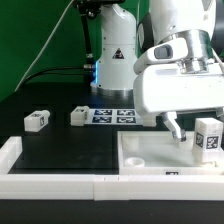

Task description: Assemble one leg

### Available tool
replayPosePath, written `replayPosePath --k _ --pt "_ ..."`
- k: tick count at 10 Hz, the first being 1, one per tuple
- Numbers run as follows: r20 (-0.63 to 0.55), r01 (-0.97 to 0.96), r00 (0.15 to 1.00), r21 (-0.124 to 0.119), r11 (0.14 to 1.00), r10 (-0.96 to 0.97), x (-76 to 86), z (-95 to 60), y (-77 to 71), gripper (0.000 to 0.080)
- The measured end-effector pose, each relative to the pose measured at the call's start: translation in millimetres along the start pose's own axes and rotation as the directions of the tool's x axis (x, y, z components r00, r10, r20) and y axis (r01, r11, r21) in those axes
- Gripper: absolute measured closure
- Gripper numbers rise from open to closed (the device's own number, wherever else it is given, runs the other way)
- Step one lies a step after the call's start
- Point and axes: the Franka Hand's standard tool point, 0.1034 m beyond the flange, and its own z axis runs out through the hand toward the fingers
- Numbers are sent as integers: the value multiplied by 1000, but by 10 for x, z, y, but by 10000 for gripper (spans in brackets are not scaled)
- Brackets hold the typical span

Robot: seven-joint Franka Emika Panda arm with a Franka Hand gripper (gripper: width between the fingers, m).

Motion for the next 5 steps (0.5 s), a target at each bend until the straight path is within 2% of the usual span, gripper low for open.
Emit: replayPosePath --k 3,4,5 --pt "-5 2 1000 -1 1000 -2 156 -175 -19 150" --pt "-10 3 1000 -2 1000 -3 190 -201 -13 150" --pt "21 4 1000 7 1000 -4 157 -180 -37 150"
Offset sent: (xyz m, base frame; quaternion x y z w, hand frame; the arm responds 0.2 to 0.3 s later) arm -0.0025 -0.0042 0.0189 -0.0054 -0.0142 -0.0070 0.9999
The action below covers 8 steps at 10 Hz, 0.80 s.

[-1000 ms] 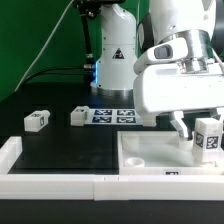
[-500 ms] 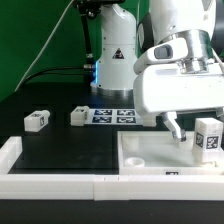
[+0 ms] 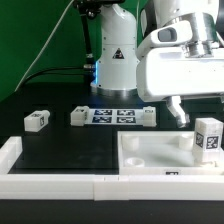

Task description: Assemble one leg

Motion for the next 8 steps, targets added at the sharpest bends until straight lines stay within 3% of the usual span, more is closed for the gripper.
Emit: replayPosePath --k 2,4,6,8 --pt "53 3 999 17 1000 -3 -25 10 -38 150" --pt "262 -8 965 69 998 -10 -91 -28 -90 150" --pt "383 -29 924 85 996 -6 -58 -58 -38 150" --pt "575 -44 818 112 993 -28 -105 -109 -20 150"
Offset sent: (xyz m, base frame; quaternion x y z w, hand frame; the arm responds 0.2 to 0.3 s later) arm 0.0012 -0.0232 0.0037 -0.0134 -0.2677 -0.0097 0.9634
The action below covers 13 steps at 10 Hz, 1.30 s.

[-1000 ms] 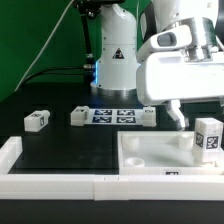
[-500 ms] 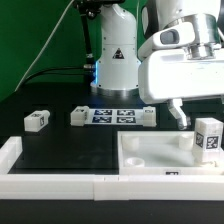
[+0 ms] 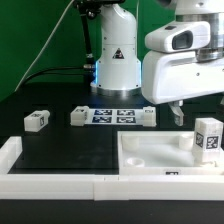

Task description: Assemble one leg

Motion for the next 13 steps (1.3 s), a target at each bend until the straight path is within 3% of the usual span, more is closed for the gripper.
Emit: replayPosePath --k 1,8,11,13 --pt "-5 -19 1000 -1 1000 19 76 -1 44 150" --pt "-18 -47 999 -4 999 47 112 33 113 150" --pt "-32 -60 998 -1 998 60 300 29 218 150" --pt "-35 -58 998 0 998 57 331 44 209 150"
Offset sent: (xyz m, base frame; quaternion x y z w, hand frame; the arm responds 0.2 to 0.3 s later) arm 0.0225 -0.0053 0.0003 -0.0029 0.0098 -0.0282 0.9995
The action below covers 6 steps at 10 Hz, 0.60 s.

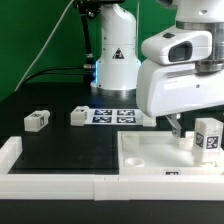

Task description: Assemble one leg

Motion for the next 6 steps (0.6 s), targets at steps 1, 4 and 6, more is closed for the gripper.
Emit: replayPosePath --k 1,4,6 --pt "-3 0 1000 -1 1000 0 2 3 2 150" --pt "-3 0 1000 0 1000 0 1 4 1 420" --pt "-3 -10 1000 0 1000 10 0 5 -1 508"
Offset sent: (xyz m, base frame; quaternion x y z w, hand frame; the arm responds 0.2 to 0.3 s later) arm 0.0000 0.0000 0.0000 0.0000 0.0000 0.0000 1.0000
